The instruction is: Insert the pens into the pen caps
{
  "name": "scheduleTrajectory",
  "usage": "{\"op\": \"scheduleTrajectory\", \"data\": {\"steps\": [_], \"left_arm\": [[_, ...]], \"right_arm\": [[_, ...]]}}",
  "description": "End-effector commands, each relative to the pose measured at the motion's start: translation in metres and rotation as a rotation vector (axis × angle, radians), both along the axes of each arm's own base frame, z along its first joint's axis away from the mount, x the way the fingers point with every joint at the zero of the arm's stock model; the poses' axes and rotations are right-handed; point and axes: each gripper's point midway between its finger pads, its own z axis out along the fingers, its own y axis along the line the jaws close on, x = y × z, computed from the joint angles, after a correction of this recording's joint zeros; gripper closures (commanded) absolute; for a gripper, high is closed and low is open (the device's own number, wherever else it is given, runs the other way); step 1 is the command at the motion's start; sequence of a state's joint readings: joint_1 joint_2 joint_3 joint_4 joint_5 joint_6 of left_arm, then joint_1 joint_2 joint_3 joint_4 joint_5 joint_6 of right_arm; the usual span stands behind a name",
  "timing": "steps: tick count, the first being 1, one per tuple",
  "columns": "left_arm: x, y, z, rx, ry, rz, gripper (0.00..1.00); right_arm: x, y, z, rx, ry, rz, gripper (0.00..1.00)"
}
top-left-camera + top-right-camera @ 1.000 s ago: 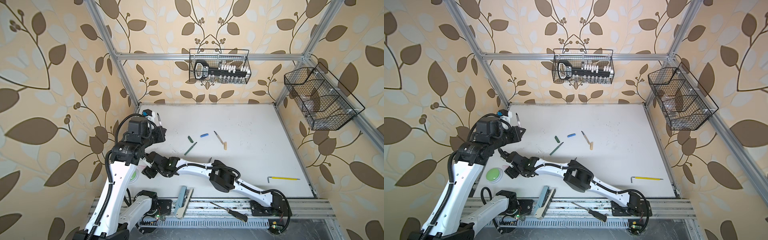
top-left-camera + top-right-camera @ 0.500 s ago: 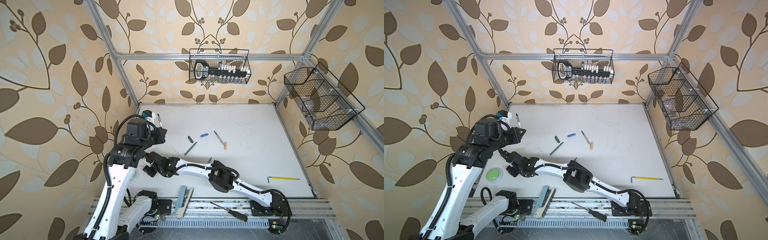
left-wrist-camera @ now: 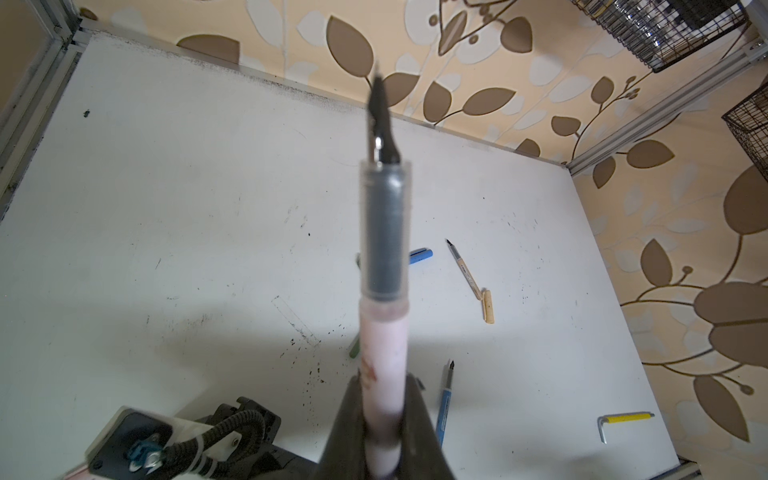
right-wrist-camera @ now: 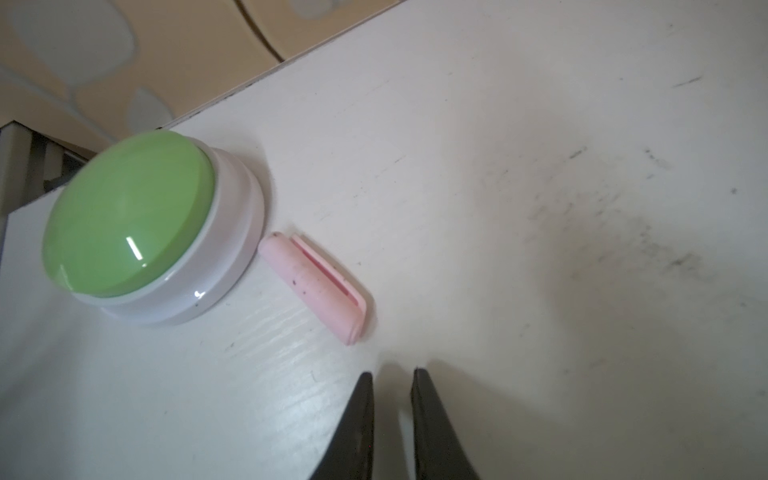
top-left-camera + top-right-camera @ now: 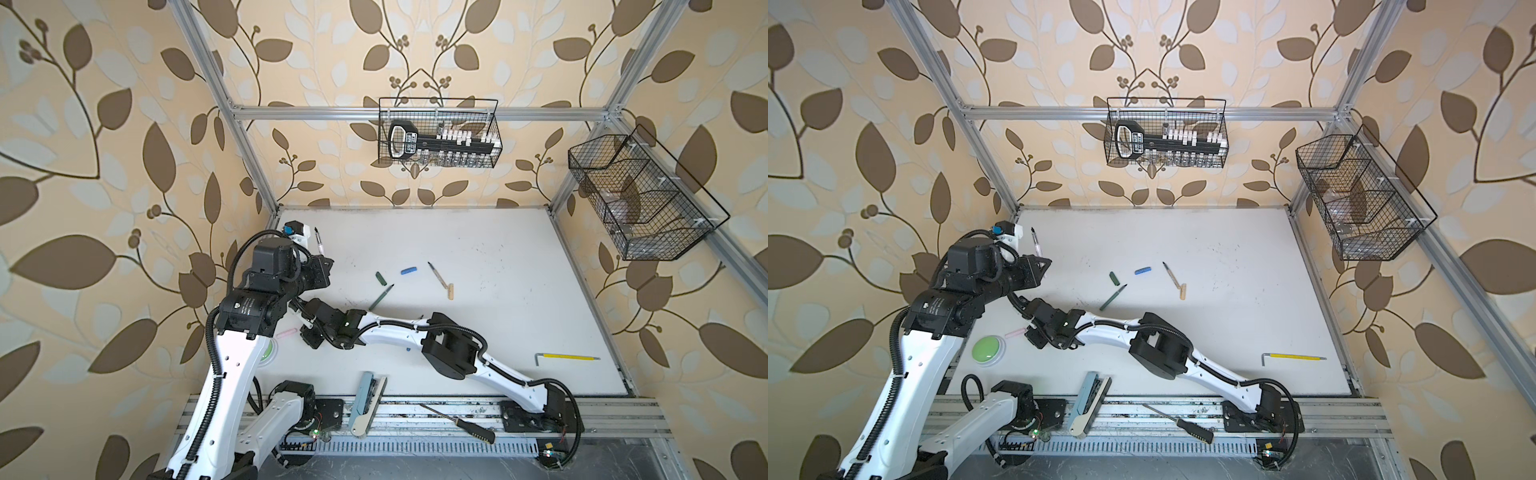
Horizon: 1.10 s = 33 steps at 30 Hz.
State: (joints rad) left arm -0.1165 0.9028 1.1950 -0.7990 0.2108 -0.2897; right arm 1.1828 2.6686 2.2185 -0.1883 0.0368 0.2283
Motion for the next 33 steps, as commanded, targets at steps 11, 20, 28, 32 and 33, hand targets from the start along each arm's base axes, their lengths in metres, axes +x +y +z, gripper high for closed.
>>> {"op": "scheduleTrajectory", "data": {"steps": [11,20,28,32,33], "left_arm": [[-0.007,-0.002,0.023,0.011,-0.054,-0.037,0.87],[-0.002,-0.006,0.011,0.004,-0.018,-0.052,0.89],[0.000,-0.008,0.011,-0.011,-0.016,-0.058,0.89],[0.002,-0.007,0.003,-0.007,0.005,-0.047,0.90],[0.003,-0.009,0.001,-0.012,0.010,-0.054,0.90]], "right_arm": [[-0.013,0.019,0.000,-0.028,-0.105,0.159,0.30],[-0.020,0.037,-0.014,-0.001,-0.114,0.151,0.23],[-0.003,0.031,-0.023,-0.016,-0.127,0.084,0.21],[0.007,0.021,0.002,0.000,-0.123,0.035,0.25],[0.006,0.012,0.015,0.001,-0.143,0.023,0.26]]}}
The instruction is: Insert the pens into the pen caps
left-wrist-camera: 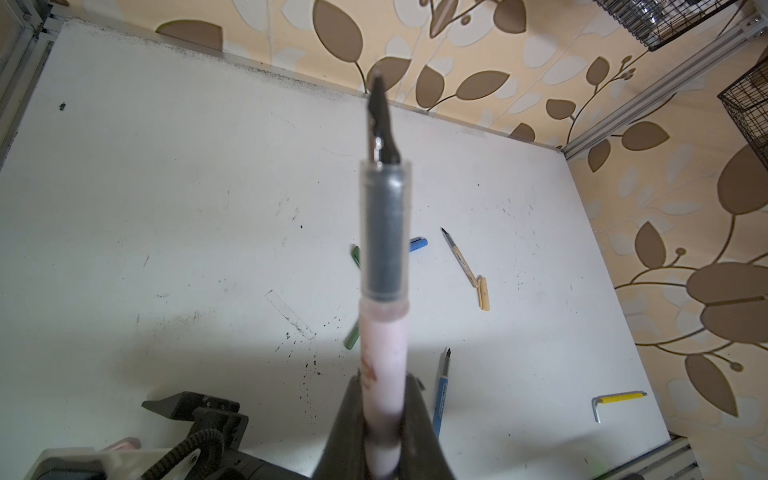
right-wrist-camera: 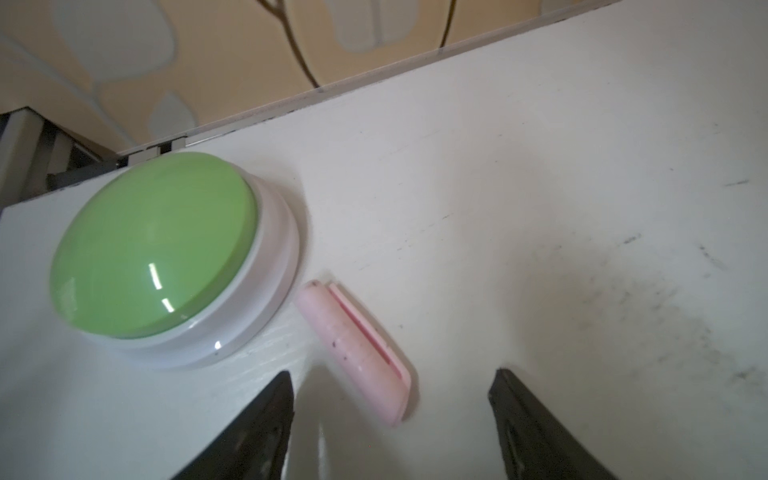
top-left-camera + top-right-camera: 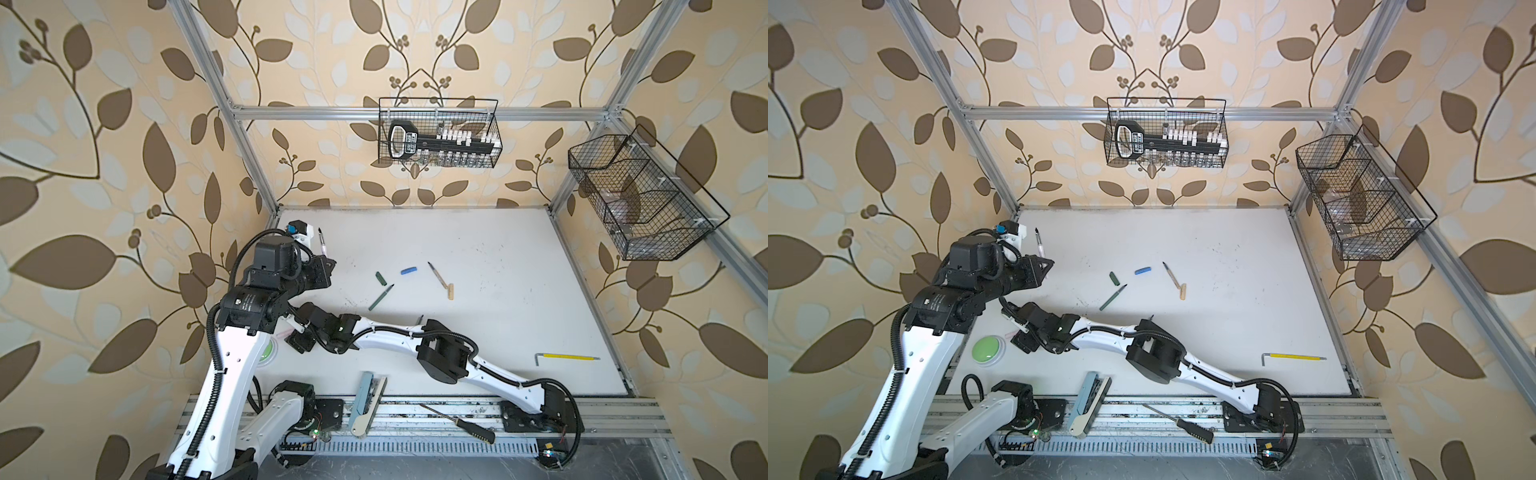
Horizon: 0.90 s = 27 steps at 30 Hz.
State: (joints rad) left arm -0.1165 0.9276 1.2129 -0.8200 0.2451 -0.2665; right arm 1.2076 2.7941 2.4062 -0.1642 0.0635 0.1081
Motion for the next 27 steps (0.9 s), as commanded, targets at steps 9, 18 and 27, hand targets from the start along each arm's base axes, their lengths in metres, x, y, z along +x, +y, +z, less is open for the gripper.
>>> {"op": "scheduleTrajectory", "data": {"steps": [9,18,27], "left_arm": [[0.020,-0.024,-0.029,-0.108,0.090,-0.066,0.95],[0.022,-0.124,-0.124,0.003,0.288,-0.265,0.98],[0.025,-0.192,-0.217,0.224,0.407,-0.385,1.00]], "right_arm": [[-0.001,-0.217,0.105,0.055,-0.031,-0.361,0.25],[-0.022,-0.406,0.129,0.104,0.043,-0.705,0.23],[-0.032,-0.536,0.136,0.293,0.084,-0.927,0.21]]}}
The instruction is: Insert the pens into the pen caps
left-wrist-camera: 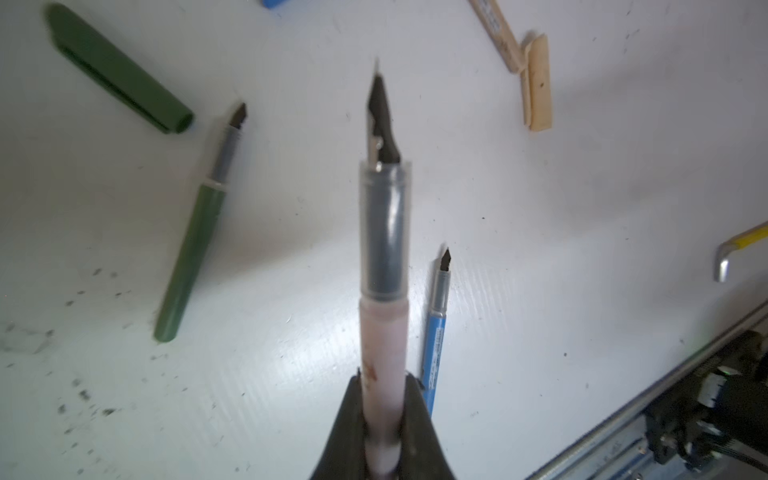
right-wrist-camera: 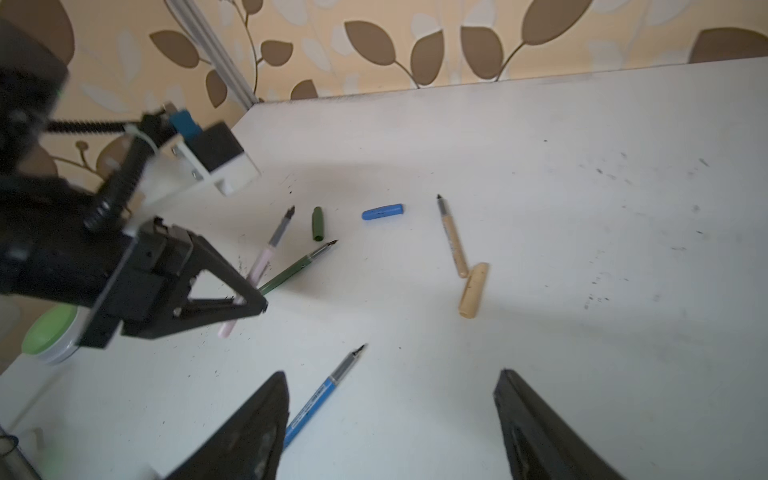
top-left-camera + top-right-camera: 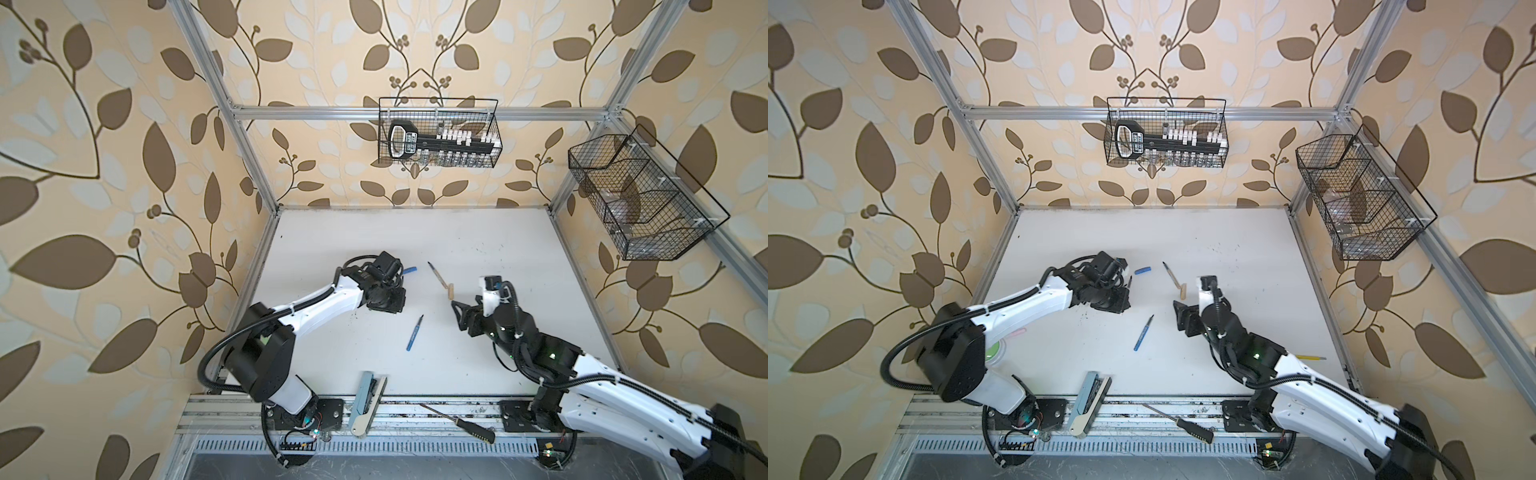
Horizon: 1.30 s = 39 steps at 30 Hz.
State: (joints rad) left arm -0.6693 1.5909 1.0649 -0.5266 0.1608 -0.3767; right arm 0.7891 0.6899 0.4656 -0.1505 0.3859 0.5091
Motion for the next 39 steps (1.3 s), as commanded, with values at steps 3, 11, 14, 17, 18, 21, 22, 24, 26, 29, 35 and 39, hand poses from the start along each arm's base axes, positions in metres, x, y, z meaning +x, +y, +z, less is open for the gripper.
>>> {"op": "scheduleTrajectory", "data": {"steps": [3,11,14,17,18,21,22,24,26,29,35,39], "left_arm": [[0.023,-0.019,-0.015,0.034,-0.069,-0.012,0.97],[0.017,-0.022,-0.050,0.114,-0.030,-0.002,0.68],[0.018,-0.020,-0.048,0.130,-0.039,0.015,0.52],[0.020,-0.014,-0.042,0.161,-0.047,0.033,0.45],[0.021,-0.010,-0.039,0.178,-0.054,0.047,0.43],[0.027,0.010,-0.019,0.255,-0.095,0.128,0.28],[0.028,0.017,-0.010,0.271,-0.115,0.158,0.25],[0.030,0.033,0.016,0.288,-0.174,0.230,0.15],[0.028,0.052,0.040,0.300,-0.220,0.294,0.01],[0.018,0.087,0.068,0.336,-0.263,0.408,0.01],[-0.014,0.202,0.064,0.193,-0.239,0.834,0.01],[-0.050,0.263,0.058,0.210,-0.298,1.054,0.01]], "right_arm": [[-0.015,-0.036,-0.034,0.023,0.112,-0.038,0.20],[-0.018,-0.043,-0.042,0.039,0.137,-0.021,0.20],[-0.017,-0.044,-0.039,0.030,0.132,-0.017,0.20],[-0.016,-0.044,-0.036,0.018,0.132,0.002,0.20],[-0.015,-0.042,-0.034,0.012,0.134,0.017,0.20],[-0.012,-0.036,-0.029,-0.017,0.136,0.062,0.20],[-0.011,-0.033,-0.027,-0.025,0.137,0.078,0.20],[-0.007,-0.026,-0.023,-0.033,0.132,0.109,0.19],[-0.004,-0.019,-0.018,-0.032,0.122,0.139,0.19],[0.002,-0.012,-0.012,-0.037,0.125,0.164,0.19],[0.014,0.011,-0.004,0.006,0.158,0.231,0.19],[0.019,0.027,0.003,0.020,0.184,0.260,0.19]]}}
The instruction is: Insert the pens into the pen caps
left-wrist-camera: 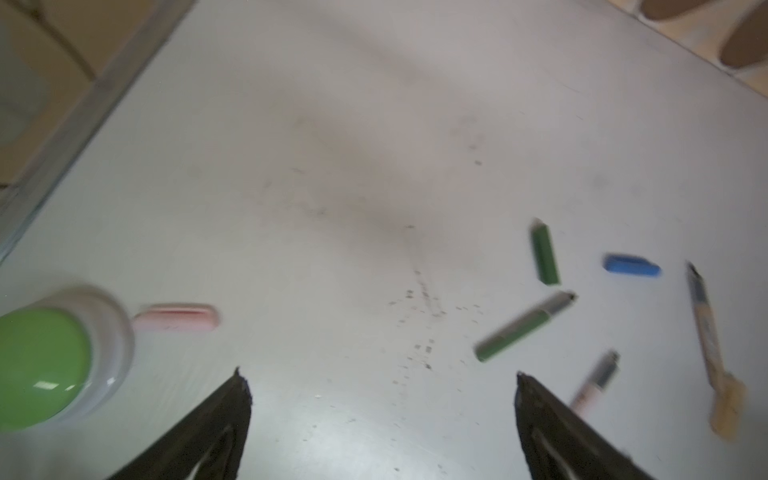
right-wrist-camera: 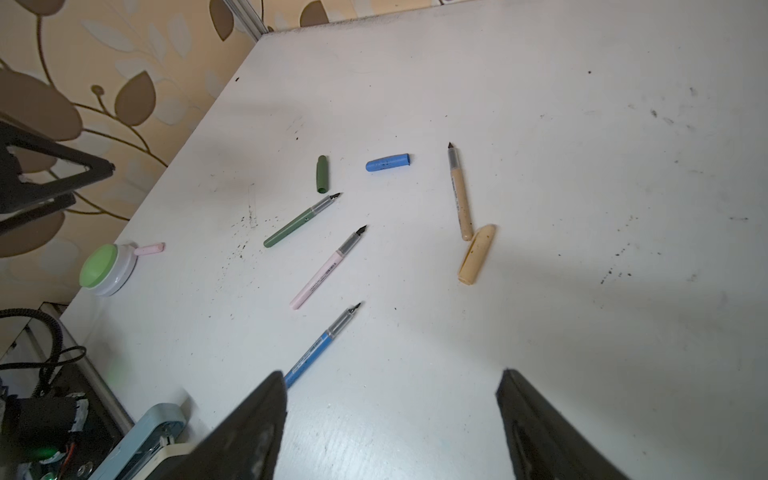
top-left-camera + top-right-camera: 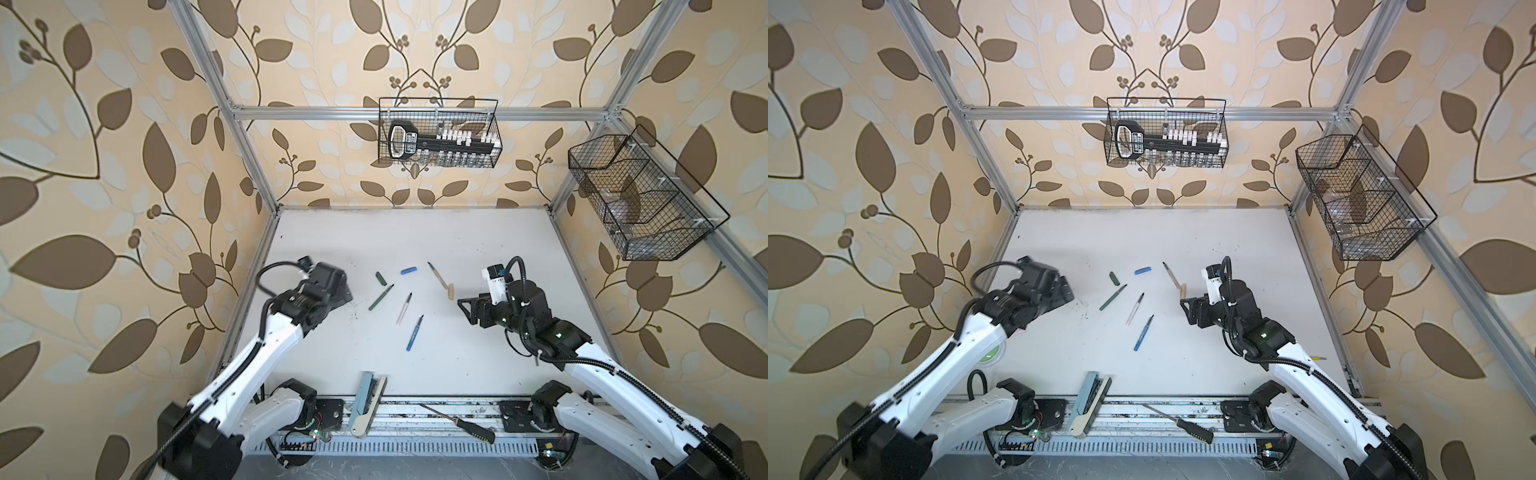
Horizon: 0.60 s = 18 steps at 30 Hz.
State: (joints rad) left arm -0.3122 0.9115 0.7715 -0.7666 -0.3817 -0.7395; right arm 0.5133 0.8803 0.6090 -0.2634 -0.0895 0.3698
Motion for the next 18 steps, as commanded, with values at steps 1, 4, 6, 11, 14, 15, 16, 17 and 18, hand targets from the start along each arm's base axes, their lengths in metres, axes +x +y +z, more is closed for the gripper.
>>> {"op": "scheduleTrajectory", "data": {"steps": [1,4,6,11,14,15,16,17,18], "left_arm": [[-0.029,0.031,-0.010,0.033,0.010,0.150,0.01],[-0.036,0.047,-0.019,0.098,0.064,0.205,0.01],[-0.039,0.057,-0.031,0.098,0.120,0.260,0.01],[-0.037,0.074,-0.057,-0.063,0.104,0.348,0.01],[-0.038,0.086,-0.060,-0.116,0.101,0.411,0.01],[-0.037,0.089,-0.059,-0.125,0.100,0.423,0.01],[-0.036,0.090,-0.059,-0.126,0.102,0.431,0.01],[-0.034,0.090,-0.061,-0.125,0.105,0.432,0.01],[-0.034,0.091,-0.065,-0.127,0.114,0.443,0.01]], "right_arm": [[0.003,0.021,0.021,0.044,-0.014,0.056,0.19],[0.006,0.035,0.026,0.032,0.001,0.087,0.19],[0.006,0.046,0.029,0.021,0.013,0.111,0.19],[0.003,0.071,0.033,0.006,0.020,0.156,0.19],[0.003,0.080,0.029,-0.001,0.040,0.176,0.19],[0.004,0.083,0.026,-0.001,0.047,0.181,0.19],[0.005,0.085,0.024,0.000,0.051,0.186,0.19],[0.006,0.088,0.022,0.001,0.057,0.192,0.19],[0.008,0.091,0.020,0.002,0.061,0.199,0.19]]}}
